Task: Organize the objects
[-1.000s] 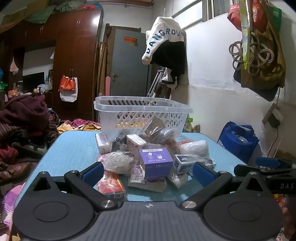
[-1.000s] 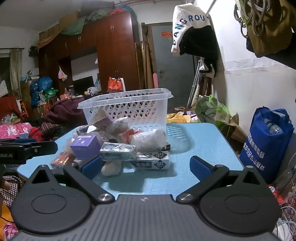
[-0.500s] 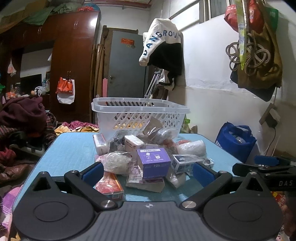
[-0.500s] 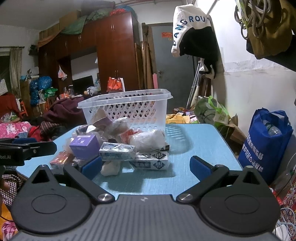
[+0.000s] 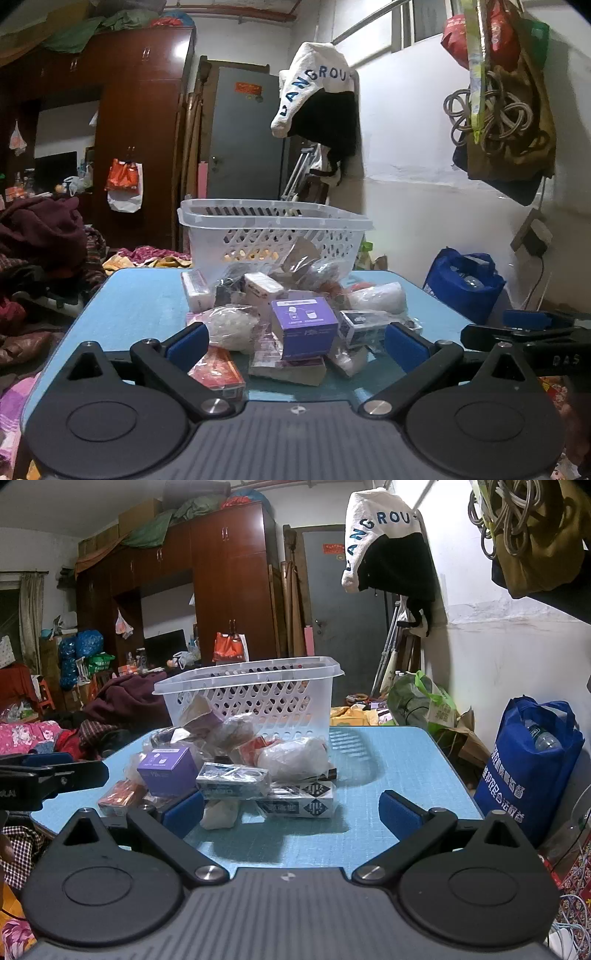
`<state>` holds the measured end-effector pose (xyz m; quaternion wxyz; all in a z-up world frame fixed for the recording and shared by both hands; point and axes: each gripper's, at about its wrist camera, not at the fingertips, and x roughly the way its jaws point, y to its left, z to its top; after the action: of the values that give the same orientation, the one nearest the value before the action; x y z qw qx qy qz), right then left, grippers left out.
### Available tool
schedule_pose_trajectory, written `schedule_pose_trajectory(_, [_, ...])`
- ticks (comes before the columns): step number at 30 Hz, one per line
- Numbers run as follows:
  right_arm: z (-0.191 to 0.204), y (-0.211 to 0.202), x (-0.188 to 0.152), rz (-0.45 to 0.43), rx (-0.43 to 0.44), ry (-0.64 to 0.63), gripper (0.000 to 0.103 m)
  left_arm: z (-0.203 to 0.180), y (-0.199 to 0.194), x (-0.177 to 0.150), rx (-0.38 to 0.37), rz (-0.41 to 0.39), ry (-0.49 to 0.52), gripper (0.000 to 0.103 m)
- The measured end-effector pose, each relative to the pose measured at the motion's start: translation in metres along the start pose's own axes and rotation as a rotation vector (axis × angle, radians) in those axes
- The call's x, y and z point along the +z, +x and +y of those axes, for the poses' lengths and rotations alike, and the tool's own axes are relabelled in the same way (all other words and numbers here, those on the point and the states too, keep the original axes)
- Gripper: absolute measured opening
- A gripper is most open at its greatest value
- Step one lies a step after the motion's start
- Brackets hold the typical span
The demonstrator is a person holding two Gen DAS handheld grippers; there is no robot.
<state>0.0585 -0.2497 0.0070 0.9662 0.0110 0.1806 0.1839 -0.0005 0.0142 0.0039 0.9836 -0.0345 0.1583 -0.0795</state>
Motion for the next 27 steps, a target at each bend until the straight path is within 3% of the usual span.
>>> schedule_pose_trajectory(22, [-0.0021, 0.0018, -0.0011, -0.001, 0.011, 0.008, 0.103, 0.0033, 0.0029, -0.0029, -0.008, 0.011, -0.007, 0.1])
schedule_pose_trajectory(27, [-0.0067, 0.006, -0.0047, 0.013, 0.083, 0.046, 0.103, 0.0081, 0.006, -0.0087, 0.002, 0.013, 0.006, 0.098])
